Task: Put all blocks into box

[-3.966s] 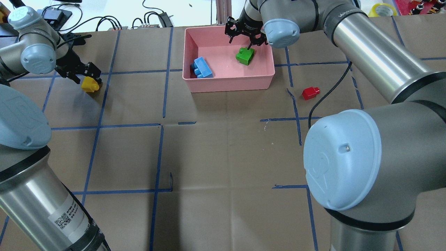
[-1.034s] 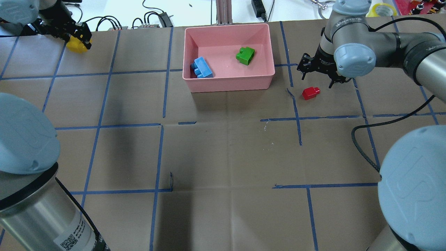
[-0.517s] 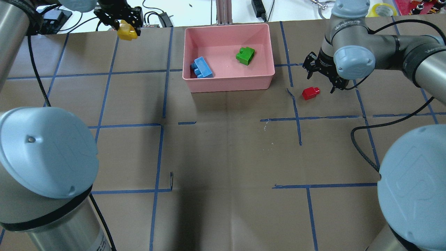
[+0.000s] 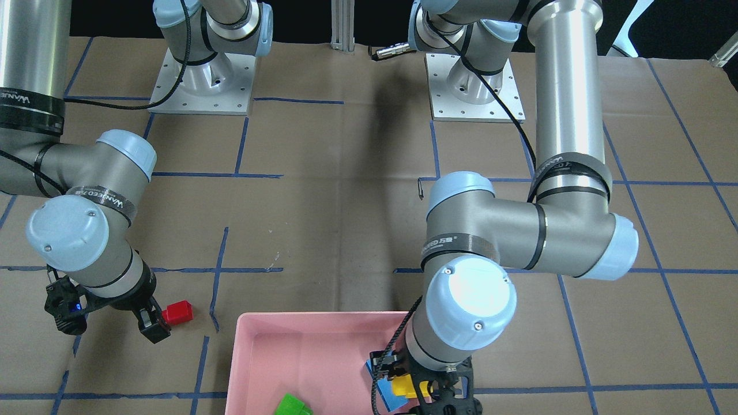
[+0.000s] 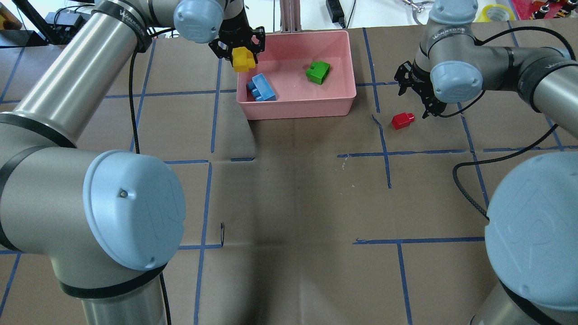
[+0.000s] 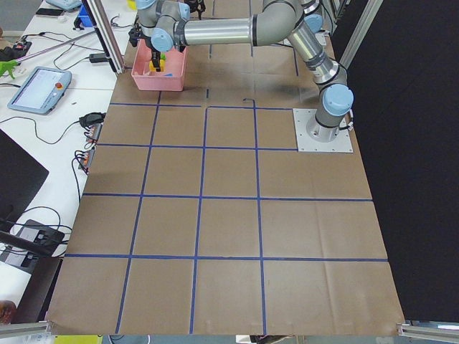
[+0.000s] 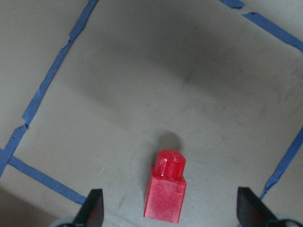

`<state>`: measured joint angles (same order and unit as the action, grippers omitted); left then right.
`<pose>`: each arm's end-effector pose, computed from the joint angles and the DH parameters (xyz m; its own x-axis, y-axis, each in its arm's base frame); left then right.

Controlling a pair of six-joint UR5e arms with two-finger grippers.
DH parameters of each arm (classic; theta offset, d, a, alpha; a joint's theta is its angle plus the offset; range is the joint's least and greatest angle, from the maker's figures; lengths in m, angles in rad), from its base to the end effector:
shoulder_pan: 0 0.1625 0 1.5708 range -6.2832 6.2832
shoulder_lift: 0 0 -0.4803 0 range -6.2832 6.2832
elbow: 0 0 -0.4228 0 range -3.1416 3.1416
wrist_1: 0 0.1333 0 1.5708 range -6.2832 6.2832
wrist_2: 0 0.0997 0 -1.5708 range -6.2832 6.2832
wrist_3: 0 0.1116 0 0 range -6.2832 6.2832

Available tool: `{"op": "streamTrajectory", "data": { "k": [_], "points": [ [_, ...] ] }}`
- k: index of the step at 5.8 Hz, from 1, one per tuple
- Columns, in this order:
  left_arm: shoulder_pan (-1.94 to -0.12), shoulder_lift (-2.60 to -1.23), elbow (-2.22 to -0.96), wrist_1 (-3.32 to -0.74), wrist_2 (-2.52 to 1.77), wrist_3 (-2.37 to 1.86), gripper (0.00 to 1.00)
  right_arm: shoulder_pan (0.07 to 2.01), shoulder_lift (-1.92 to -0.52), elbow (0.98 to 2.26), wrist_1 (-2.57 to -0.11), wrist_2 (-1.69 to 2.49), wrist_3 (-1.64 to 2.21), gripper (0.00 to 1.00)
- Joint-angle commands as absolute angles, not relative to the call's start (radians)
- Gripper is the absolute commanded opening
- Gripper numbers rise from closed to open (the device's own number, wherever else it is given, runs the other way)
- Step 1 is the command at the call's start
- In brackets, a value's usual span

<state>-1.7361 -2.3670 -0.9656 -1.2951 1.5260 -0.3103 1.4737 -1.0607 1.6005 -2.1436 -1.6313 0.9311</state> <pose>-0.2791 -0.8326 0.3155 -0.9878 -0.1400 0.0683 -0.1446 0.9872 -0.0669 0.0580 -0.7095 0.2563 -0.5152 0.8570 0.0096 0.8547 0.5146 -0.0682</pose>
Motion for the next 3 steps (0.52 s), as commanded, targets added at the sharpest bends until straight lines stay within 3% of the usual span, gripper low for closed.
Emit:
{"op": "streamTrajectory", "data": {
  "k": [1, 2, 3],
  "points": [
    [-1.778, -2.445, -0.966, -1.176, 1.496, -0.429, 0.15, 1.476, -1.039, 1.615, -2.158, -1.629, 0.946, 1.00],
    [-1.782, -2.445, -0.966, -1.161, 1.500, -0.443, 0.35, 1.476, -1.026, 1.621, -2.161, -1.576, 0.946, 1.00],
    [-1.782, -2.444, -0.966, -1.146, 1.494, -0.440, 0.99, 1.476, -1.020, 1.621, -2.180, -1.569, 0.945, 1.00]
  ]
}}
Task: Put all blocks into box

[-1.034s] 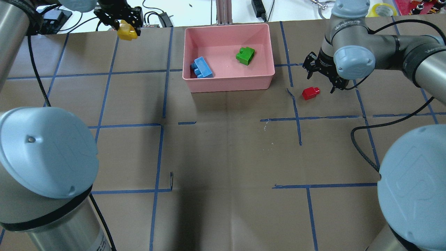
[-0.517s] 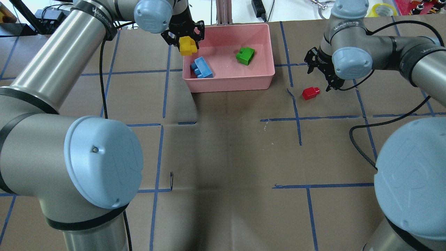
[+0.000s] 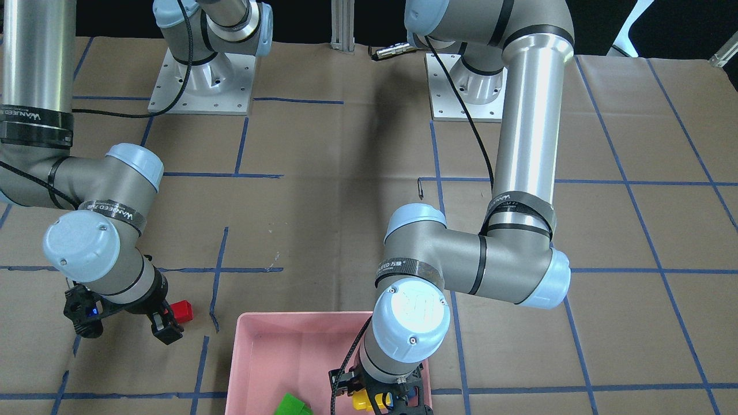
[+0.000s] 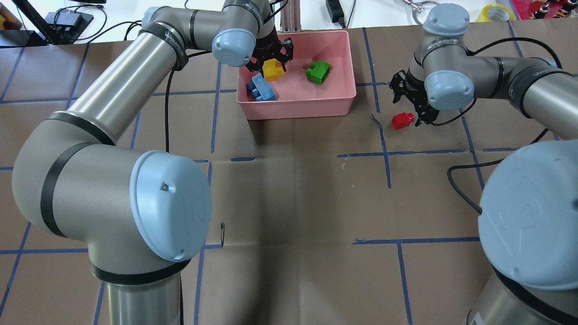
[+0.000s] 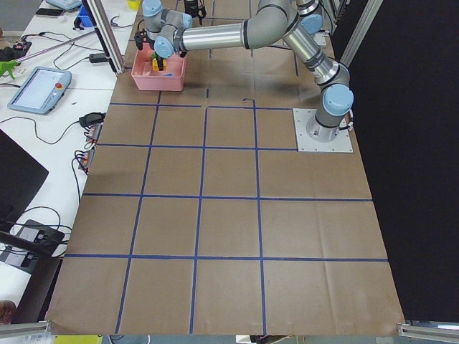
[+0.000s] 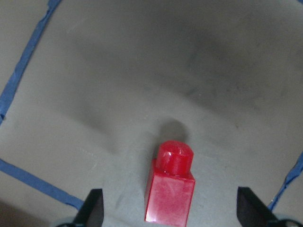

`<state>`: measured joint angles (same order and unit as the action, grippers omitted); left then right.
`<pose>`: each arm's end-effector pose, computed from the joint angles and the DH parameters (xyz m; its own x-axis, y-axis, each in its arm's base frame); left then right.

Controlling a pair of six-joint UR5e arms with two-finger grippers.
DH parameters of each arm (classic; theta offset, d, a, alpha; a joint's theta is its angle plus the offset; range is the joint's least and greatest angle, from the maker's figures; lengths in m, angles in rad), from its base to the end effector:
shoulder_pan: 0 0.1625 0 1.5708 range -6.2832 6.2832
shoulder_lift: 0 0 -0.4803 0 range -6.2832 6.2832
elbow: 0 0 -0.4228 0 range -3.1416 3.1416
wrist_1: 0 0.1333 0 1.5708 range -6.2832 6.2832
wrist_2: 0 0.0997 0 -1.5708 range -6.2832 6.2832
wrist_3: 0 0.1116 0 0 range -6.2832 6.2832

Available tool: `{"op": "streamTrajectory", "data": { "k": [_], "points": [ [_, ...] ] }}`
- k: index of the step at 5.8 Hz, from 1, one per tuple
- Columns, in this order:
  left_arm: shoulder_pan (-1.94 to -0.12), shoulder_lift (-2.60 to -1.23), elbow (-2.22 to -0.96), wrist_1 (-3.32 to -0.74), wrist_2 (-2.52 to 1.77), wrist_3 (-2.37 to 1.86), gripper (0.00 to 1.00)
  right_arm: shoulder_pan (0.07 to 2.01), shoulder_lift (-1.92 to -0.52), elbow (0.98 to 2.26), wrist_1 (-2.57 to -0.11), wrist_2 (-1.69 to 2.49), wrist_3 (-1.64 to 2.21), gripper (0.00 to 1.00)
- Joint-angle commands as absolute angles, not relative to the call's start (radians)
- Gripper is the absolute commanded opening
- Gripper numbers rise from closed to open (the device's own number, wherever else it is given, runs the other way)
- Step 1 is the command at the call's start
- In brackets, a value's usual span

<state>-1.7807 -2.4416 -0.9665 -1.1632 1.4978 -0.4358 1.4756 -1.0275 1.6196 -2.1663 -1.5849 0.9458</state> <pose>-0.3237 -0.8406 0.2644 -0.9694 -0.2113 0.1248 -0.2239 0.9698 -0.0970 0.0647 -0.7086 0.2264 -0.5053 0.8629 0.0055 0.8628 0.5053 -0.0134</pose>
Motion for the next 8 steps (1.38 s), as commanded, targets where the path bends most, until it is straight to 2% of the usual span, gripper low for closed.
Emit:
{"op": "streamTrajectory", "data": {
  "k": [1, 4, 5, 6, 7, 8],
  "points": [
    [-1.778, -2.421, -0.963, -1.155, 1.497, -0.419, 1.00, 1.476, -1.005, 1.621, -2.180, -1.569, 0.946, 1.00],
    [-1.656, -2.211, -0.980, -1.337, 1.506, -0.182, 1.00, 1.476, -0.989, 1.632, -2.181, -1.604, 0.943, 0.99],
    [-1.594, -2.153, -0.983, -1.432, 1.508, -0.069, 1.00, 1.476, -0.988, 1.632, -2.177, -1.615, 0.943, 0.96],
    [-1.539, -2.091, -0.992, -1.542, 1.508, 0.021, 1.00, 1.477, -0.989, 1.632, -2.172, -1.612, 0.943, 0.80],
    [-1.536, -2.003, -1.064, -1.590, 1.511, 0.023, 1.00, 1.477, -0.995, 1.632, -2.172, -1.605, 0.943, 0.70],
    [-1.534, -1.889, -1.207, -1.591, 1.512, 0.026, 1.00, 1.477, -1.000, 1.632, -2.169, -1.597, 0.945, 0.57]
  ]
}}
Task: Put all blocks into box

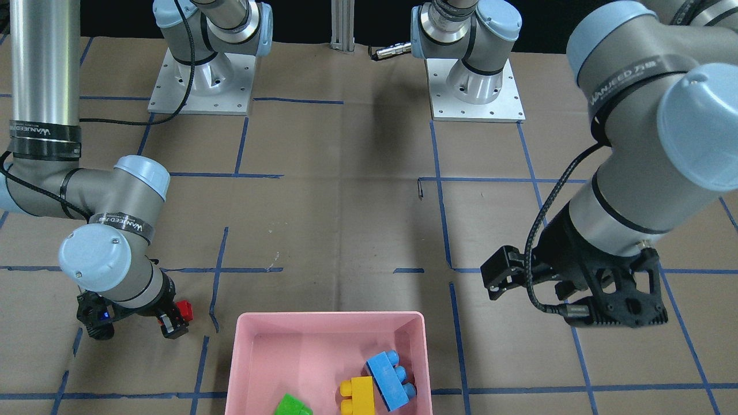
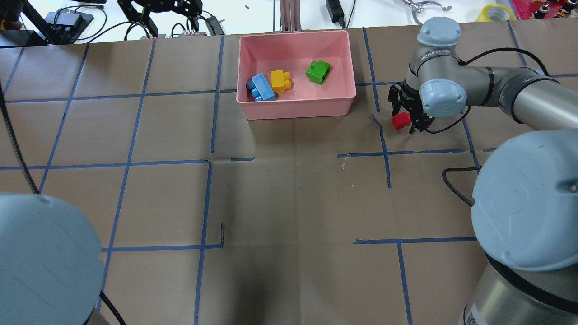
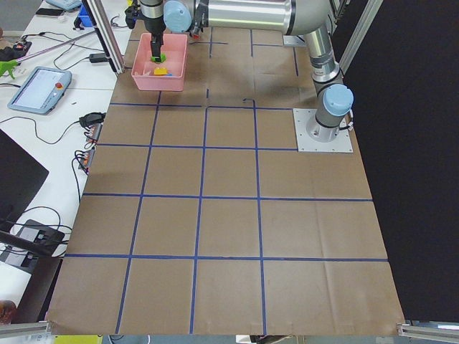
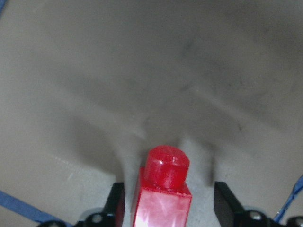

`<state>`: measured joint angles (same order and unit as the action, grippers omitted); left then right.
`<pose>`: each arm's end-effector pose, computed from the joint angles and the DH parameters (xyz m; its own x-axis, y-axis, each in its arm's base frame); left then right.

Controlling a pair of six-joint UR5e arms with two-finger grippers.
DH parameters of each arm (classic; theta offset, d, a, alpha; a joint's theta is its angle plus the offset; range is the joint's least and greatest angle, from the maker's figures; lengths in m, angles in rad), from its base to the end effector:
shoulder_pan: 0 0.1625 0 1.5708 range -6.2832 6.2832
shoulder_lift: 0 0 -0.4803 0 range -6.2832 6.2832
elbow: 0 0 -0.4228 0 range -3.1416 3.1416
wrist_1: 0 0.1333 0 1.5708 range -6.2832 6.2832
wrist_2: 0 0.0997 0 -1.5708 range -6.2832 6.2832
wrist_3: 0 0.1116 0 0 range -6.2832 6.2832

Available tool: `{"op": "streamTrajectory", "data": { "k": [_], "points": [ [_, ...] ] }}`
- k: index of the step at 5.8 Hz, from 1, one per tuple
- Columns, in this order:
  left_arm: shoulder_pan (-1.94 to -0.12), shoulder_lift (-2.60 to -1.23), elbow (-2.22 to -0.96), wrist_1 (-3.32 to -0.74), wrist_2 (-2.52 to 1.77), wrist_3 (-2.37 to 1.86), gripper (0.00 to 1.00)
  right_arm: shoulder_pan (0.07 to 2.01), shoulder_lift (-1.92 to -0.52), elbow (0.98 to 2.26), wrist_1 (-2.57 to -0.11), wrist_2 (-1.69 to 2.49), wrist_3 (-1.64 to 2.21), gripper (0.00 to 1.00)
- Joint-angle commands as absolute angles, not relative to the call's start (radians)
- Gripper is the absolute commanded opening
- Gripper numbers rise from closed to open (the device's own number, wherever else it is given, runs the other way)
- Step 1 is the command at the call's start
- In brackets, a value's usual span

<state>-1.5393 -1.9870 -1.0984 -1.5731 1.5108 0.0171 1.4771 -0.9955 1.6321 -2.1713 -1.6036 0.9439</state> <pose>-0.1172 -0.7259 0.5197 -0.9982 -0.0111 0.0589 -0.0144 0.9984 -0.0549 0.0639 -0.7060 0.1991 -0.5081 0.8599 0.0485 0.8608 0.5089 -0.0054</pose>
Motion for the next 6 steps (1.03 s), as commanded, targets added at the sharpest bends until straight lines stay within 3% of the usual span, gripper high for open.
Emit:
{"op": "streamTrajectory", "data": {
  "k": [1, 2, 3, 6],
  "points": [
    [-1.528, -1.768, -1.371, -1.559, 1.509, 0.026, 1.00, 1.477, -1.006, 1.631, -2.169, -1.597, 0.945, 0.43],
    [-1.529, -1.685, -1.487, -1.499, 1.509, 0.025, 1.00, 1.477, -1.011, 1.631, -2.166, -1.594, 0.942, 0.21],
    [-1.531, -1.648, -1.534, -1.490, 1.514, 0.023, 1.00, 1.476, -1.031, 1.618, -2.161, -1.594, 0.937, 0.08],
    [-1.539, -1.605, -1.559, -1.493, 1.514, 0.017, 1.00, 1.480, -1.111, 1.507, -2.035, -1.592, 0.754, 0.05]
  ]
}}
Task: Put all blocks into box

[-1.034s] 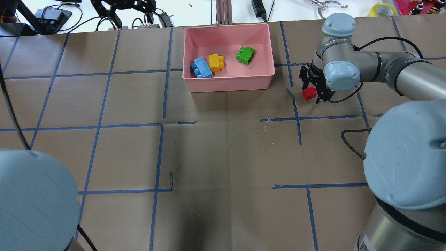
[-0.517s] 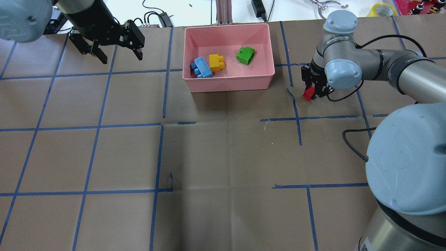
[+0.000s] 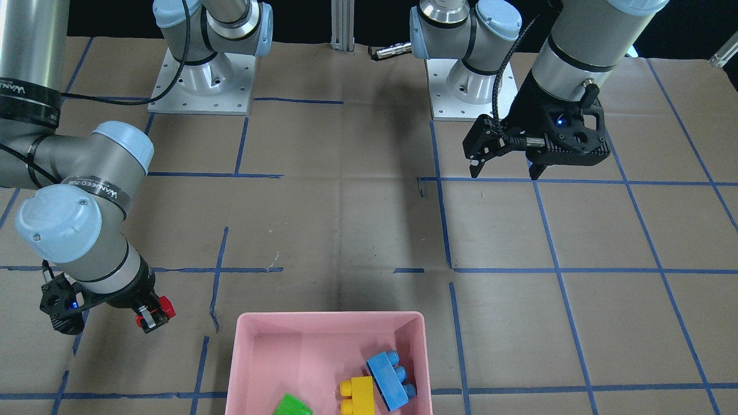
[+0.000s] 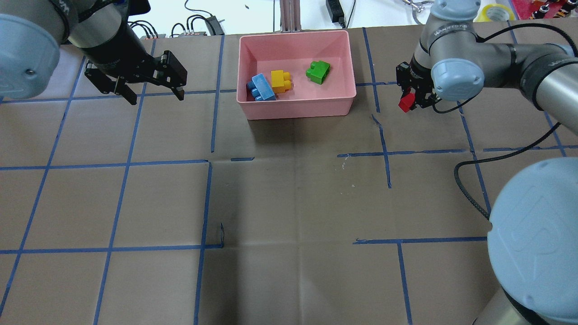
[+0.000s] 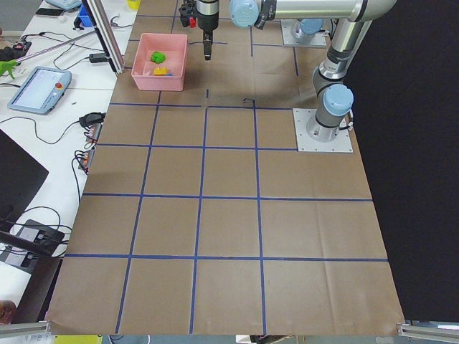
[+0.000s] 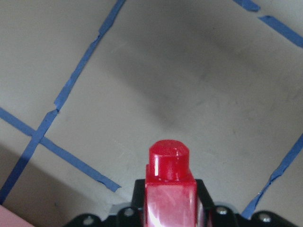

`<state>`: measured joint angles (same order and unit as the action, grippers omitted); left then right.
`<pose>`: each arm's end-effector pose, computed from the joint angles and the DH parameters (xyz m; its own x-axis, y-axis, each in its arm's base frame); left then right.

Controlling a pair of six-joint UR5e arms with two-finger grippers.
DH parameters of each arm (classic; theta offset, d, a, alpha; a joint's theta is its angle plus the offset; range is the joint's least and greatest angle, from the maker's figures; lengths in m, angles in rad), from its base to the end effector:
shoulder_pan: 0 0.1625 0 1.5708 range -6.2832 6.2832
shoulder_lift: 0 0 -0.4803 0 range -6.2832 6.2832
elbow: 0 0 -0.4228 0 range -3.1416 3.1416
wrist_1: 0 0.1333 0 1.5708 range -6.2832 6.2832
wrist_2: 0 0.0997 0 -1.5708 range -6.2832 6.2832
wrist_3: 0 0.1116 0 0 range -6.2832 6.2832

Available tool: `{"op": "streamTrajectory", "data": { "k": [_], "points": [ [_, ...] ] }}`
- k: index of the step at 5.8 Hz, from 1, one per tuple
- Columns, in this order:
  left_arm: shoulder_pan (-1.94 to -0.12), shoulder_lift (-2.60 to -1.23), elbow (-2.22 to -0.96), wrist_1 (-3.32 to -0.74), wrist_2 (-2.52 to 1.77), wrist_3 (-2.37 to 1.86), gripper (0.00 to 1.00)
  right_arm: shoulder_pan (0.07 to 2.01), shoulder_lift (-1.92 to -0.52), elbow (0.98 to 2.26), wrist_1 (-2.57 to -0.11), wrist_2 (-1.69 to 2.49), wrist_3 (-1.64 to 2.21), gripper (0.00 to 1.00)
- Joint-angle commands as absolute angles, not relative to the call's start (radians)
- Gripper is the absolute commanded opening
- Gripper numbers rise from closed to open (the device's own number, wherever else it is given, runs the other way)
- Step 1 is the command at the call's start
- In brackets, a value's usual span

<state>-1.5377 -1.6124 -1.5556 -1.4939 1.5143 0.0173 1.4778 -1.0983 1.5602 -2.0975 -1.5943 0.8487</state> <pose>-0.1214 -0.5521 0.5250 -0.9984 -0.0129 0.0555 -0.0158 0.9986 -0.0514 0.0648 -0.7129 0.2969 -0.5883 0.8080 -0.0331 0.8081 0.5859 -0.0604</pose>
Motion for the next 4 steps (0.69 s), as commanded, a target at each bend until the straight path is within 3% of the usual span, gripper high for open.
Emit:
{"op": "streamTrajectory", "data": {
  "k": [1, 4],
  "points": [
    [-1.539, -1.608, -1.554, -1.493, 1.522, 0.017, 1.00, 1.499, -1.109, 1.437, -2.013, -1.574, 0.664, 0.05],
    [-1.537, -1.614, -1.545, -1.488, 1.574, 0.025, 1.00, 1.621, -1.031, 1.261, -2.011, -1.255, 0.565, 0.05]
  ]
}}
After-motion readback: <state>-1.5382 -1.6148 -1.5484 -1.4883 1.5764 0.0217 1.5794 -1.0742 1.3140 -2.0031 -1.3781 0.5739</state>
